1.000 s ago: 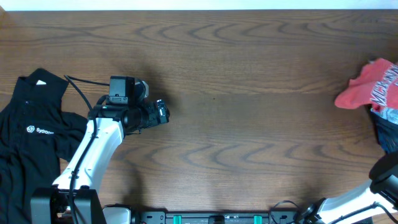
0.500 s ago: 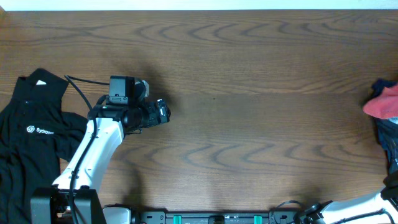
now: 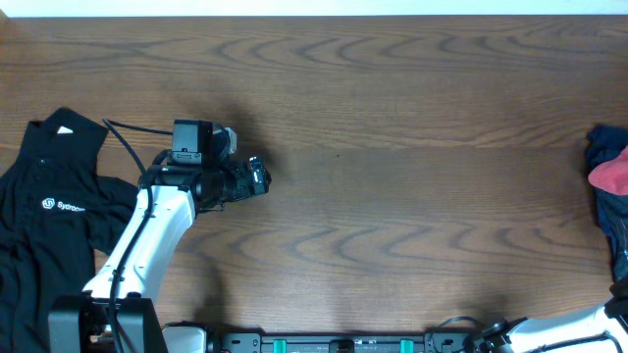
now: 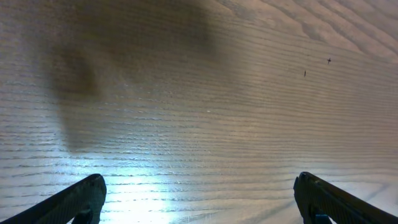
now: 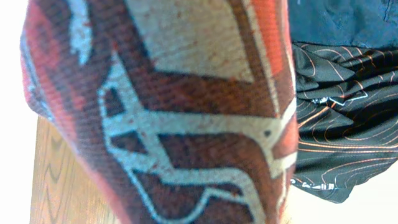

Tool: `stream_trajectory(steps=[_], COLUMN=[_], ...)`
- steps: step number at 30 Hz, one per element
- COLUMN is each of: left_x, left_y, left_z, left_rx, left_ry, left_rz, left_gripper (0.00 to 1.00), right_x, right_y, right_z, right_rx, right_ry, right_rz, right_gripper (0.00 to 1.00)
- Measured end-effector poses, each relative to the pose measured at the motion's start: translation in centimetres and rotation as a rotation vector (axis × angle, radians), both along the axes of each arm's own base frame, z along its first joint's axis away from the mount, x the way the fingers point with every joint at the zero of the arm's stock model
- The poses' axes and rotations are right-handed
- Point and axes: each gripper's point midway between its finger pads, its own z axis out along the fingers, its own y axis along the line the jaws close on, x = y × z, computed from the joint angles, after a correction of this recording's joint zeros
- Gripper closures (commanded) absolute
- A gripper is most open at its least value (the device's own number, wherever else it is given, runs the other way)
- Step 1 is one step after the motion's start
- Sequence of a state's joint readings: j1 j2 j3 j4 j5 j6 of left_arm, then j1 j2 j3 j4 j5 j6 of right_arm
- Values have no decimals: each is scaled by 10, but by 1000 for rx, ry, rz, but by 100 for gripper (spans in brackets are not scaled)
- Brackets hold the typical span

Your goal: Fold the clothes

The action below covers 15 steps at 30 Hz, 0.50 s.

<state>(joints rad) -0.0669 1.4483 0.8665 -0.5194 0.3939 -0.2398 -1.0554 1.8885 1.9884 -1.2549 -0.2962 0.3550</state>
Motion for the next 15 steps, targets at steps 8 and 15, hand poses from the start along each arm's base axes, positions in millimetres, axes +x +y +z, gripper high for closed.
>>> stream_trajectory(steps=[8,15], left_x=[0,-1], left_y=[0,0], left_z=[0,-1], left_rx=[0,0], left_ry=[0,6], left_rz=[0,0], left_gripper=[2,2], right_x=[3,5], right_y=[-4,-6], right_z=[2,4], right_rx=[-19,-32], right_ry=[-12,-23], right_rz=[0,6], right_gripper=[12,1])
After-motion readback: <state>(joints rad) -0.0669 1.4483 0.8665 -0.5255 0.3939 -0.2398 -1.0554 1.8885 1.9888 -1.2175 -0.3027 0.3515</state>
